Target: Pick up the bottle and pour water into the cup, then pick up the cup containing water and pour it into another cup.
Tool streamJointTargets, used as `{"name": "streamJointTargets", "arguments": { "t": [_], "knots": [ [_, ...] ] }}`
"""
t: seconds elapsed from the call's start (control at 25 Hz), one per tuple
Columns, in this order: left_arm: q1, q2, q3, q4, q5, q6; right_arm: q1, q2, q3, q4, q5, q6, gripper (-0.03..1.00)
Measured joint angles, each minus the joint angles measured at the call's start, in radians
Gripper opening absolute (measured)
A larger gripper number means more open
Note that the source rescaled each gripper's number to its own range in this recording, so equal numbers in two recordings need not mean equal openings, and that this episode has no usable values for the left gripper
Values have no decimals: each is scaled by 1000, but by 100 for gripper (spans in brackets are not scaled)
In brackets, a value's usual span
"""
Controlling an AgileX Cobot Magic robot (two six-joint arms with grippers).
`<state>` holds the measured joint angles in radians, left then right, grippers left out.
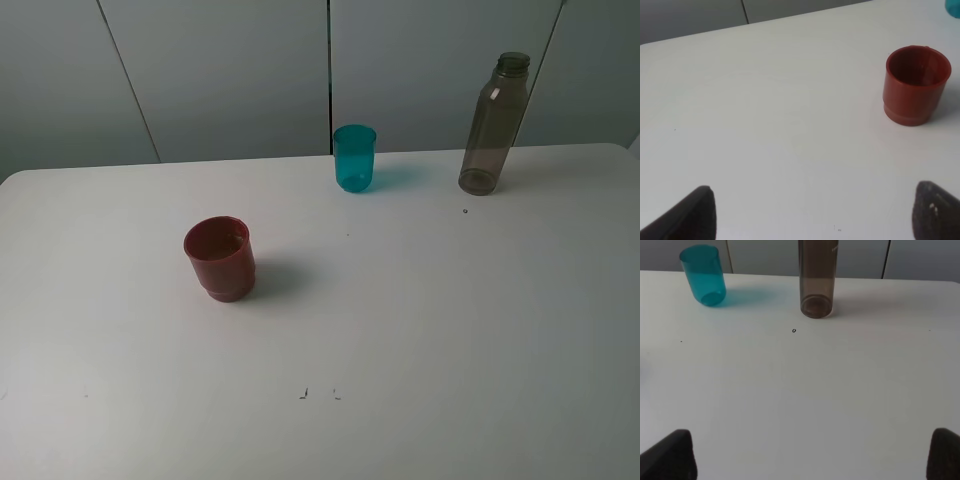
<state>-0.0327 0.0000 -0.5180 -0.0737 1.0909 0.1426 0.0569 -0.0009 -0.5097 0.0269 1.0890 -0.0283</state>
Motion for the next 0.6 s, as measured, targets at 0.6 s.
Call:
{"name": "streamJointTargets", "arguments": {
  "t": [0.6],
  "knots": [
    [0,0,0,0,0,0,0,0,0,0,0,0,100]
  ]
}}
